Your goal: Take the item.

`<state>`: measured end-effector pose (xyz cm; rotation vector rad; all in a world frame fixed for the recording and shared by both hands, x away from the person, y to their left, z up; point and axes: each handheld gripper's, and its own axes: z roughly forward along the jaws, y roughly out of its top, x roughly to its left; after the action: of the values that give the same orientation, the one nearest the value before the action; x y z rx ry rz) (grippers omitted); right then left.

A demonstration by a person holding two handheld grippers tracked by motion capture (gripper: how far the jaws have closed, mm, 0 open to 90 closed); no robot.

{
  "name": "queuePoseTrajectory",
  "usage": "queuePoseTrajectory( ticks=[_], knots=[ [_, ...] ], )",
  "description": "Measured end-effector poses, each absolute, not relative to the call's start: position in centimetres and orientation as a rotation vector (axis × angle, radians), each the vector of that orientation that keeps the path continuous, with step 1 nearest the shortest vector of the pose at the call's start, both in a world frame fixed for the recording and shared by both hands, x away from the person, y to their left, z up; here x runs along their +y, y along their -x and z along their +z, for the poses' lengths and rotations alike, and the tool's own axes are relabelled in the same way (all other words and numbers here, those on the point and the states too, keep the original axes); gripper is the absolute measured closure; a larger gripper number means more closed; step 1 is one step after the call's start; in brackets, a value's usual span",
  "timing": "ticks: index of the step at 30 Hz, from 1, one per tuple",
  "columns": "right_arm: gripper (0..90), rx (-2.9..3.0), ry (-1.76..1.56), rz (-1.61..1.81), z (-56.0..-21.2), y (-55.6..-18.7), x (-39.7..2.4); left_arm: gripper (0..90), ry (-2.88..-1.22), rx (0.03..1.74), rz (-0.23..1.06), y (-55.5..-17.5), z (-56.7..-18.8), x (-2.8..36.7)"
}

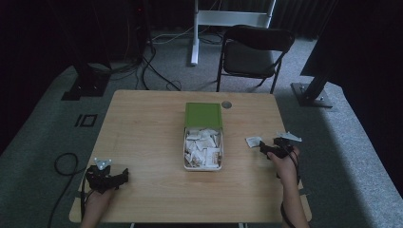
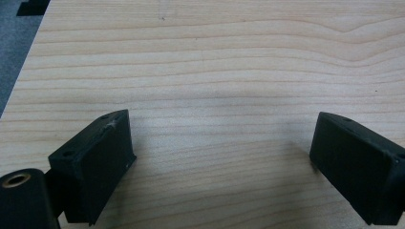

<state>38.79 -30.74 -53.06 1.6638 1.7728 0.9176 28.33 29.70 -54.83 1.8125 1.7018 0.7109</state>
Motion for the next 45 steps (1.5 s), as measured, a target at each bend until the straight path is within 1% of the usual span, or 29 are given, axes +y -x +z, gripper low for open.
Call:
queuePoseTrajectory(
  ticks=[15, 30, 35, 45],
  knots=[
    [16.6, 1.826, -1.617, 0.926, -53.9, -35.0, -30.4, 8.3, -1.812, 1.701, 0.712, -28.3, -54.8, 29.7],
    [16.6, 1.837, -1.615, 0.859, -54.6, -30.9, -32.1, 8.3, -1.815, 1.701, 0.711, -28.3, -54.8, 29.7],
    [16.7, 1.83, -1.621, 0.855, -54.5, -30.1, -32.5, 8.3, -1.814, 1.701, 0.711, -28.3, -54.8, 29.7],
    [17.1, 1.902, -1.6, 0.826, -55.3, -28.2, -31.9, 8.3, -1.814, 1.701, 0.711, -28.3, -54.8, 29.7]
  ],
)
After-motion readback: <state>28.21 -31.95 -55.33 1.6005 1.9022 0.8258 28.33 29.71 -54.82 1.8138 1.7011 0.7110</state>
